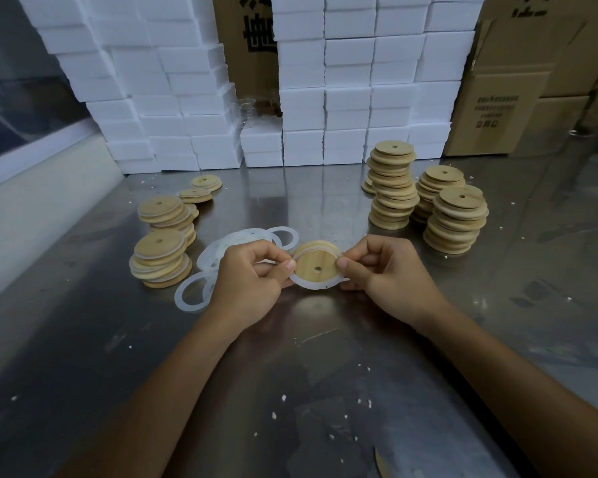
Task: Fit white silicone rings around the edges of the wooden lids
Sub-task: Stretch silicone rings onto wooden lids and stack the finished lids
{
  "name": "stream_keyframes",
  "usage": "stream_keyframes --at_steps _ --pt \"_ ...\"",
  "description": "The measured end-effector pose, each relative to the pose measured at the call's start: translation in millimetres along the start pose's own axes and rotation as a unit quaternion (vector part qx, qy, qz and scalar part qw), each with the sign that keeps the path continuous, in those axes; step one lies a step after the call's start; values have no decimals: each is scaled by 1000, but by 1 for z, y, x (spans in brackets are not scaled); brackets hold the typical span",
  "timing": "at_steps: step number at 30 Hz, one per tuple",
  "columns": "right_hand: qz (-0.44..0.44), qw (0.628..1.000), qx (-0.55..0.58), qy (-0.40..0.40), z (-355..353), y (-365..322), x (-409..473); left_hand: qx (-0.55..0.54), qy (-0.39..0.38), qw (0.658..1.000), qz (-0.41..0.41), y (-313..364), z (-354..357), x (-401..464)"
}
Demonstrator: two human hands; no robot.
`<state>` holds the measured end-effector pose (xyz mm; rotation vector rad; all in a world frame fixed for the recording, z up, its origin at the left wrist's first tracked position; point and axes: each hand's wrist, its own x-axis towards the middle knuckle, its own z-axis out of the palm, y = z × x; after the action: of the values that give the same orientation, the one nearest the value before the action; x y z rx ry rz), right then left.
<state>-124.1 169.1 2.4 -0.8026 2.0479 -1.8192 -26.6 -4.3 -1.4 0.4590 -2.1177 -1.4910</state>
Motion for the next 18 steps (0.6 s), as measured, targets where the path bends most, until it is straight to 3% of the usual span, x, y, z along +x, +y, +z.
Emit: stream_keyframes --at_steps 12,18 --pt "8 999 -50 -2 -2 2 -1 57 5 998 8 -4 -2 2" --pt "2 998 -59 -2 -2 1 -1 144 -12 988 48 -1 -5 1"
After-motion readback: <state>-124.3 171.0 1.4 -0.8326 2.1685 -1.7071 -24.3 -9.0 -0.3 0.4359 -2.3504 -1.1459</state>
